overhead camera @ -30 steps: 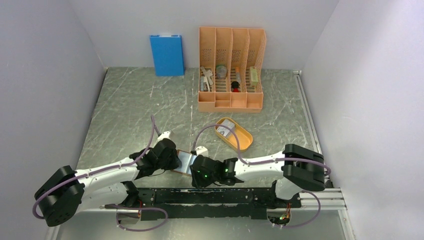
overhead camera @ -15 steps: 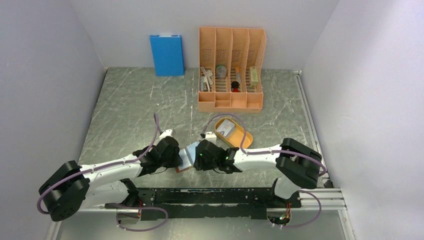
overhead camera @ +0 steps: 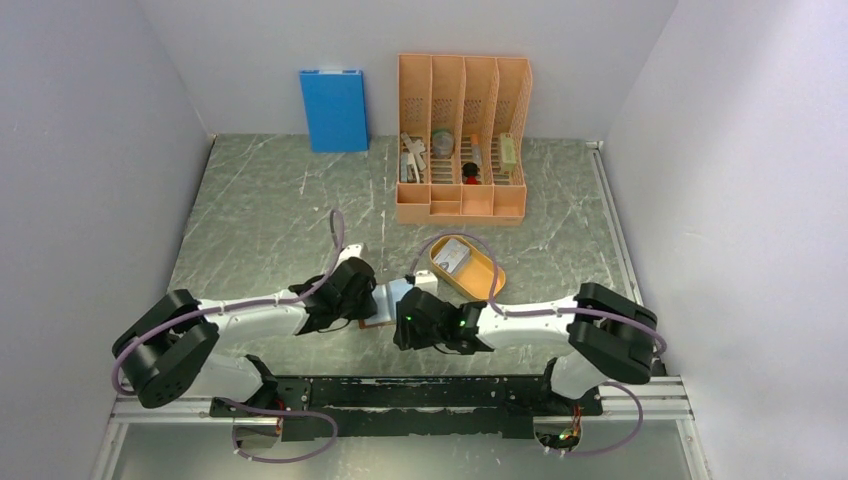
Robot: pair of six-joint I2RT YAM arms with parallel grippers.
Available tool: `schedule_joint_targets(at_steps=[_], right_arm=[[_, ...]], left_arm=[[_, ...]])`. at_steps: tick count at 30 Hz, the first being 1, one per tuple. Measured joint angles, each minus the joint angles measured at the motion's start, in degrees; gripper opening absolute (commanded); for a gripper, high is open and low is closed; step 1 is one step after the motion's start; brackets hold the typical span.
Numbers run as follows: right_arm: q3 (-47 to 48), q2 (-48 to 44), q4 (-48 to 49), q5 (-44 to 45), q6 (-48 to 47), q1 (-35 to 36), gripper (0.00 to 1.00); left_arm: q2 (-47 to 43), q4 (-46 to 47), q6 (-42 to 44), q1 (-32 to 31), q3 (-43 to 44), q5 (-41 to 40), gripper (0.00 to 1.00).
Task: Put the credit cards into the card holder
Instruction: Open the card holder at the center of the board.
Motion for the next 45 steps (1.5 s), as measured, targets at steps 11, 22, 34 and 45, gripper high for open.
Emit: schedule_joint_targets(at_steps=[11,22,34,45], right_arm=[[1.9,-17.1,-11.4,4.4,-0.8,-0.1,0.63],[8.6,-25.1,-15.2,12.4,-1.2,-18.5,0.75],[2.5,-20.0,-12.9,10.4,1.6,-26.3,0.73],[-1.0,-24.5,-10.6,7.5,1.9,-26.4,0.72]], left_arm=[[-4.9,-3.6,1.4,0.9,0.5,0.2,0.47],[-21.7,-16.5,1.9,1.0,5.8,-1.3,0.72],[-24.2,-14.6,4.9,1.0,6.1,2.8,0.49],[-8.1,-7.5,3.8,1.0,2.3,6.1,0.25]])
